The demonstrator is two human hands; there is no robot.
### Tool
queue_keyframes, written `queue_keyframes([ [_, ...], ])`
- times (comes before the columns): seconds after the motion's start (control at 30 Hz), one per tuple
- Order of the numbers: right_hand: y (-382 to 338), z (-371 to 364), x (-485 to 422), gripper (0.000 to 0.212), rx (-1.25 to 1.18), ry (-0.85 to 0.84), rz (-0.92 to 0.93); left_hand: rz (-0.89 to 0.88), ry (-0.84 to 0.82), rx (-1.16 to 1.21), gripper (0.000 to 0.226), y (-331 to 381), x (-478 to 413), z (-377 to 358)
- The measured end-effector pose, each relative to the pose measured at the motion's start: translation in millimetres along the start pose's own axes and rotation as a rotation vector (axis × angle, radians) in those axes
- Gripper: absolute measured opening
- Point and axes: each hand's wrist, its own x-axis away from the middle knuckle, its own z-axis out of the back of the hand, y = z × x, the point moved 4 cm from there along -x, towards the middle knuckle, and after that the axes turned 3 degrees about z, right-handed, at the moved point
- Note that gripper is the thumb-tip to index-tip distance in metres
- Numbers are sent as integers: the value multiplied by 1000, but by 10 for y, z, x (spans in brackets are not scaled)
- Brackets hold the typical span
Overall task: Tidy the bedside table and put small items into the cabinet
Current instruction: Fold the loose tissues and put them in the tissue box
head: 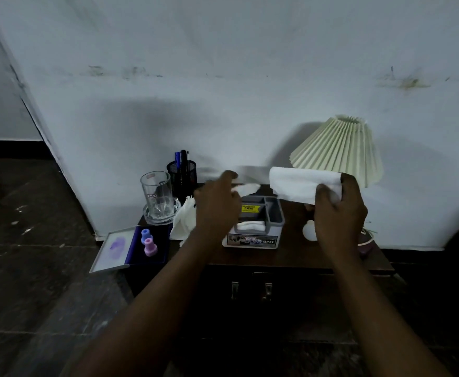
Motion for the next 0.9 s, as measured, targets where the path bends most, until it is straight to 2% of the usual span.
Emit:
queue_keyframes([
  [0.1, -98, 8, -30, 25, -35, 56, -5, 19, 186, -9, 27, -237, -98, 301],
  [0.17, -148, 14, -61, 29, -24, 73, -5, 44, 212, -120, 25, -422, -117, 414],
  [0.3, -308, 14, -135, 22, 86, -6, 33, 128, -27, -324, 30, -612, -11, 331],
  [0.4, -394, -14, -147, 22, 163, -68, 107, 144, -200, -327, 35, -595, 70, 285],
  [0.5, -435, -73, -149, 23, 123, -153, 113, 29, -229, -106, 45, -376, 53, 309],
  [0.6, -419, -188, -187, 33, 28, -358, 21, -71, -275, 269, 51, -57, 61, 304],
  [0.7, -395, -301, -173, 26, -175, -559, -44, 101, -501, 711, 37, 91, 57, 231],
  [0.77, -371, -352, -148, 26, -308, -592, -93, 195, -589, 802, 24, 102, 53, 187],
  [0.87, -284, -446, -75, 23, -631, -533, -330, 374, -596, 1005, 15, 77, 61, 81],
  [0.9, -245, -487, -43, 29, -732, -533, -426, 446, -569, 1107, 12, 82, 69, 44],
])
